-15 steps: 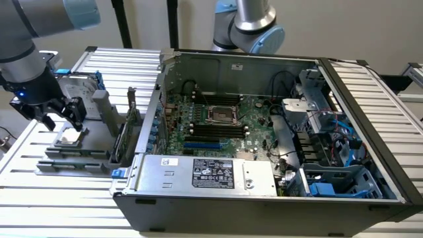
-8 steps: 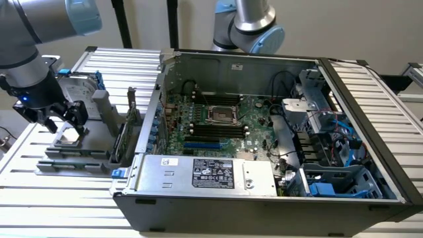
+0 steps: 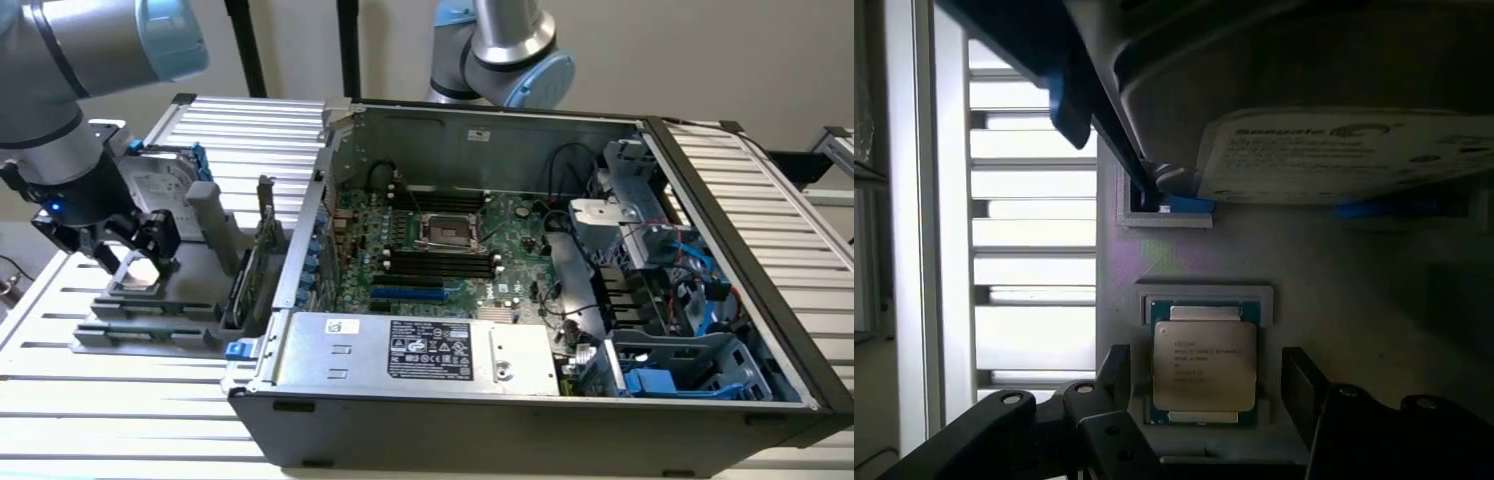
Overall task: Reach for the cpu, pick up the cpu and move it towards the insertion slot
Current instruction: 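Pick up the cpu and move it towards the insertion slot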
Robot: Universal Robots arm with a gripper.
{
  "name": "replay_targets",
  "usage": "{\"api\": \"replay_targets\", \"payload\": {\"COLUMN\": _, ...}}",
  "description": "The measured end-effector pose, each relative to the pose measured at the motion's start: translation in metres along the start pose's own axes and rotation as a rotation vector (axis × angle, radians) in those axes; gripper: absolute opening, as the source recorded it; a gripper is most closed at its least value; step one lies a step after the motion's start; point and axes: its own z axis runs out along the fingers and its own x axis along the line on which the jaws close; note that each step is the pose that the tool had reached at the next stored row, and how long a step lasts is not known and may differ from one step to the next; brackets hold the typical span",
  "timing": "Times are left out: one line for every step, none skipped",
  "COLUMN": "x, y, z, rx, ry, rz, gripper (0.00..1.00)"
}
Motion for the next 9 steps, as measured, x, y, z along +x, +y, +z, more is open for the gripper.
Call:
{"api": "replay_targets", "payload": {"x": 0.0000, "y": 0.0000, "z": 0.0006, "rx": 0.0000, "ry": -0.0001, "rz": 0.002, "gripper": 0.71}}
{"api": "replay_targets", "payload": {"x": 0.0000, "y": 0.0000, "z": 0.0014, "rx": -0.0001, "ry": -0.0003, "rz": 0.002, "gripper": 0.71}}
{"api": "replay_targets", "payload": {"x": 0.0000, "y": -0.0001, "z": 0.0019, "rx": 0.0000, "ry": -0.0002, "rz": 0.003, "gripper": 0.71}}
{"api": "replay_targets", "payload": {"x": 0.0000, "y": -0.0001, "z": 0.0025, "rx": 0.0000, "ry": -0.0001, "rz": 0.003, "gripper": 0.71}}
{"api": "replay_targets", "payload": {"x": 0.0000, "y": -0.0001, "z": 0.0030, "rx": 0.0000, "ry": -0.0001, "rz": 0.003, "gripper": 0.71}}
{"api": "replay_targets", "payload": {"x": 0.0000, "y": -0.0001, "z": 0.0037, "rx": 0.0001, "ry": -0.0001, "rz": 0.003, "gripper": 0.71}}
{"api": "replay_targets", "payload": {"x": 0.0000, "y": -0.0002, "z": 0.0044, "rx": 0.0001, "ry": -0.0001, "rz": 0.003, "gripper": 0.71}}
{"api": "replay_targets", "payload": {"x": 0.0000, "y": -0.0002, "z": 0.0049, "rx": 0.0001, "ry": 0.0000, "rz": 0.003, "gripper": 0.71}}
{"api": "replay_targets", "payload": {"x": 0.0000, "y": -0.0002, "z": 0.0053, "rx": 0.0001, "ry": 0.0000, "rz": 0.003, "gripper": 0.71}}
